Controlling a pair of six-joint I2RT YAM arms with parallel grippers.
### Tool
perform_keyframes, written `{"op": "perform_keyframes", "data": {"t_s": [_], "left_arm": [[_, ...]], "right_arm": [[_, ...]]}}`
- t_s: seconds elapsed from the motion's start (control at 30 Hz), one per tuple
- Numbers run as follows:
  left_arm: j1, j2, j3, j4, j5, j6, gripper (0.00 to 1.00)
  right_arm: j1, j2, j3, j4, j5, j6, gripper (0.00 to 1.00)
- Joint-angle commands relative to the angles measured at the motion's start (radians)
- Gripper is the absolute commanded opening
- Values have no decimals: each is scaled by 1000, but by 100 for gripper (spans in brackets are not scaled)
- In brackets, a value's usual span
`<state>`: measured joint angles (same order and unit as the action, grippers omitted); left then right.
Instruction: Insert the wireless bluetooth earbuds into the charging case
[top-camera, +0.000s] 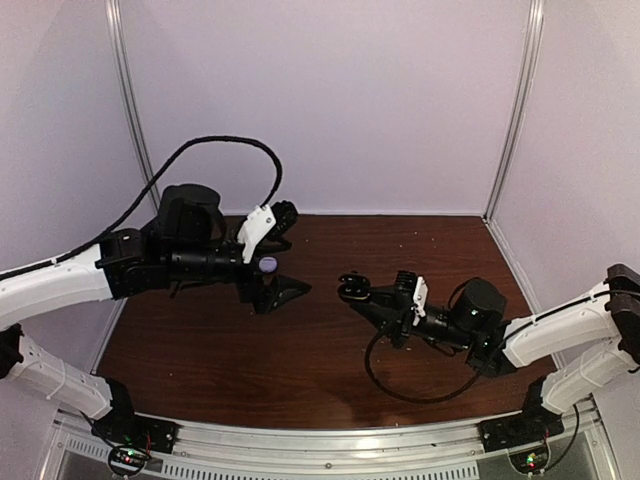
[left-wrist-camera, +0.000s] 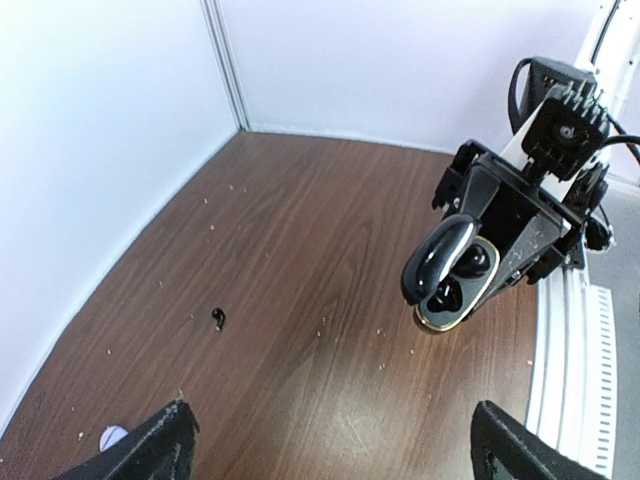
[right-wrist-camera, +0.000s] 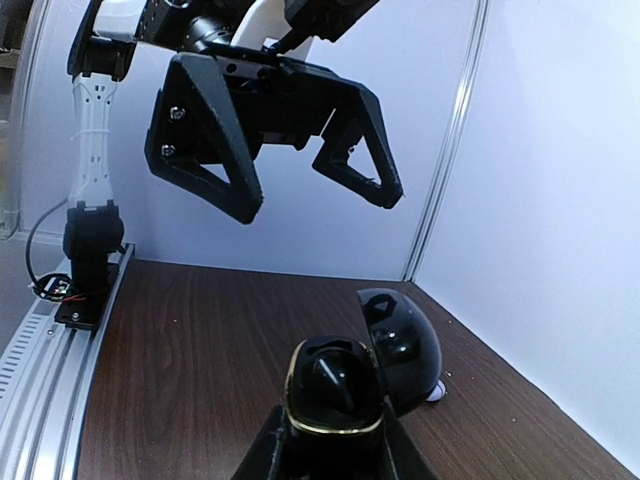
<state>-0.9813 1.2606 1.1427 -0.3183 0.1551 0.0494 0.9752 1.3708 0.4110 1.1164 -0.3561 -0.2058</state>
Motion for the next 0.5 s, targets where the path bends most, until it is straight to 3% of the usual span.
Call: {"op": "perform_keyframes", "data": {"t_s": [0.0,0.23,0.47], "left_arm": [[7,-78,-104,360,22,-40,98],[5,69,15,323,239,24,98],[5,155,88,323,283,27,98]], "right_arm": [[-23,-58,8,-37,-100,65,0],[-66,-97,41,-93,-223,149,0],[-75,-101,59,-107,-269,183,0]]}}
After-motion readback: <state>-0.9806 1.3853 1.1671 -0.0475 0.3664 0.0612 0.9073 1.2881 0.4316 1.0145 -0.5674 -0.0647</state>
